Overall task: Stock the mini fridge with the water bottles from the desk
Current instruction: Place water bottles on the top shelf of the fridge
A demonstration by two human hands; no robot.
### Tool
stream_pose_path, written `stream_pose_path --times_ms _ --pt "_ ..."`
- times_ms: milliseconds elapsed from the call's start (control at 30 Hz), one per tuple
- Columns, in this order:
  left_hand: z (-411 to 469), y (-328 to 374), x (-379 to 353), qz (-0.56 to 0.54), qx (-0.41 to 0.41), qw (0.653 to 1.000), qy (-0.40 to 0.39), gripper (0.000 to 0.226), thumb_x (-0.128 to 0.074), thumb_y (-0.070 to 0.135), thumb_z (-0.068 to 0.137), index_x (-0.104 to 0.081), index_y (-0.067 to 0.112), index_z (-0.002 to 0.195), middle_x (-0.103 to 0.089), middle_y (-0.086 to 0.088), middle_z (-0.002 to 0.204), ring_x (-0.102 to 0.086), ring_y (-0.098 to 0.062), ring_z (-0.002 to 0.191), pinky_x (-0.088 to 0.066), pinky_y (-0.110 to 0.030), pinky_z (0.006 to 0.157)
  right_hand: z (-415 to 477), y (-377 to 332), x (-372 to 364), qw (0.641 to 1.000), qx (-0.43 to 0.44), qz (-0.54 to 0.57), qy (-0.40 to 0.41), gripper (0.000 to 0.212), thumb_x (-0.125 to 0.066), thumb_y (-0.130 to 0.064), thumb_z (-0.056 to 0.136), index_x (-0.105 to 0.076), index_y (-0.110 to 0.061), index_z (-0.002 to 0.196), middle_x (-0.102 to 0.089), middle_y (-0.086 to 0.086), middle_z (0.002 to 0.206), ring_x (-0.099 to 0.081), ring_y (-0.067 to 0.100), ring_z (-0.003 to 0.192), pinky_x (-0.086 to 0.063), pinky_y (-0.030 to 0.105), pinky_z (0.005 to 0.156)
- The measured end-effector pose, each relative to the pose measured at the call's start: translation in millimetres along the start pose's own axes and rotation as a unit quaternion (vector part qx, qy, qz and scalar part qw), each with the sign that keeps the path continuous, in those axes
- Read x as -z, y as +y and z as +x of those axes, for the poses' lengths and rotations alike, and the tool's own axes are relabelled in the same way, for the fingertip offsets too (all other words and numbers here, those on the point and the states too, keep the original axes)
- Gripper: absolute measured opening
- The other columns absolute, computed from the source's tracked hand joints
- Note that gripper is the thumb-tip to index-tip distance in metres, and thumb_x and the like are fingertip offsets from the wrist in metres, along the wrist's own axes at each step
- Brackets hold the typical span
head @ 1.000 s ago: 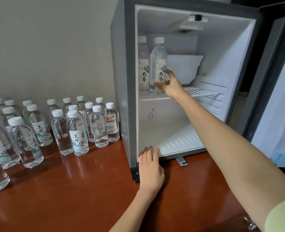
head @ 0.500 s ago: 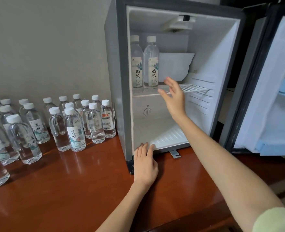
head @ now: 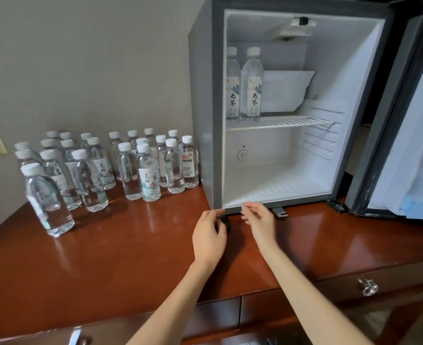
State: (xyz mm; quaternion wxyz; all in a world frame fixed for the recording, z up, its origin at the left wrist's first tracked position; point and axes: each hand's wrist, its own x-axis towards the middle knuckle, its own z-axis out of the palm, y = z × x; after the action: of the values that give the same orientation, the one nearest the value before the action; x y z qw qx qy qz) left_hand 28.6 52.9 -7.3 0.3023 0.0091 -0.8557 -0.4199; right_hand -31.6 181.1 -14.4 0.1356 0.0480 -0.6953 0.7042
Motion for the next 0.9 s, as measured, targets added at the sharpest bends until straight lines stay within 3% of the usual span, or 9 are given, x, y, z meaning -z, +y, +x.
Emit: stream_pose_path --times_ms 67,200,500,633,733,833,900 --pt "-2 -11 17 -0.014 0.062 0.997 0.031 0.032 -0.051 0.007 0.088 -0.066 0.023 0.111 -0.061 0.008 0.096 -0.057 -0.008 0.084 -0.038 -0.015 0.074 -9 -4 -16 1.0 0.005 -0.003 -0.018 0.013 -0.065 -0.011 0.091 -0.066 -0.023 0.085 -0.07 0.008 0.084 -0.065 0.008 0.065 -0.052 0.023 0.068" --pt "-2 -36 56 -0.047 0.16 0.983 0.073 0.033 -0.05 0.004 0.086 -0.067 0.02 0.109 -0.068 -0.001 0.099 -0.062 -0.018 0.092 -0.045 -0.03 0.086 -34 -10 -44 0.998 0.006 0.005 -0.057 0.012 -0.064 -0.015 0.092 -0.066 -0.023 0.083 -0.069 0.004 0.077 -0.063 0.012 0.065 -0.052 0.026 0.065" --pt "-12 -69 121 -0.044 0.187 0.975 0.114 0.033 -0.05 0.001 0.088 -0.067 0.016 0.112 -0.068 -0.001 0.106 -0.061 -0.014 0.095 -0.046 -0.028 0.086 -80 -21 -118 0.99 0.014 0.013 -0.14 0.007 -0.065 -0.019 0.091 -0.067 -0.02 0.084 -0.066 -0.005 0.067 -0.06 0.005 0.06 -0.051 0.023 0.065" --pt "-17 -80 144 -0.035 0.198 0.97 0.139 0.033 -0.049 0.0 0.087 -0.067 0.014 0.112 -0.068 -0.001 0.105 -0.061 -0.015 0.094 -0.044 -0.025 0.083 -86 -23 -142 0.986 0.021 0.0 -0.164 0.008 -0.066 -0.021 0.091 -0.066 -0.023 0.083 -0.068 -0.004 0.072 -0.062 0.008 0.063 -0.05 0.022 0.064" --pt "-18 -87 152 -0.042 0.209 0.965 0.153 0.034 -0.048 0.0 0.088 -0.066 0.015 0.112 -0.068 0.0 0.103 -0.06 -0.013 0.093 -0.043 -0.024 0.081 -82 -20 -149 0.987 0.021 -0.022 -0.159 0.002 -0.067 -0.026 0.09 -0.067 -0.023 0.09 -0.069 -0.002 0.081 -0.064 0.009 0.071 -0.053 0.029 0.072" --pt "-11 -87 147 -0.033 0.204 0.968 0.141 0.034 -0.049 0.0 0.086 -0.066 0.014 0.111 -0.068 0.0 0.103 -0.061 -0.014 0.093 -0.046 -0.027 0.084 -71 -16 -152 0.989 0.032 -0.054 -0.136 0.014 -0.069 -0.031 0.087 -0.066 -0.023 0.099 -0.067 -0.003 0.087 -0.06 0.0 0.075 -0.05 0.018 0.071" --pt "-4 -88 141 -0.027 0.195 0.973 0.122 0.034 -0.05 0.0 0.085 -0.066 0.014 0.111 -0.068 0.0 0.102 -0.061 -0.012 0.09 -0.045 -0.024 0.082 -62 -15 -156 0.99 0.036 -0.072 -0.12 0.021 -0.07 -0.034 0.086 -0.064 -0.024 0.103 -0.066 -0.005 0.089 -0.059 -0.001 0.076 -0.048 0.018 0.071"
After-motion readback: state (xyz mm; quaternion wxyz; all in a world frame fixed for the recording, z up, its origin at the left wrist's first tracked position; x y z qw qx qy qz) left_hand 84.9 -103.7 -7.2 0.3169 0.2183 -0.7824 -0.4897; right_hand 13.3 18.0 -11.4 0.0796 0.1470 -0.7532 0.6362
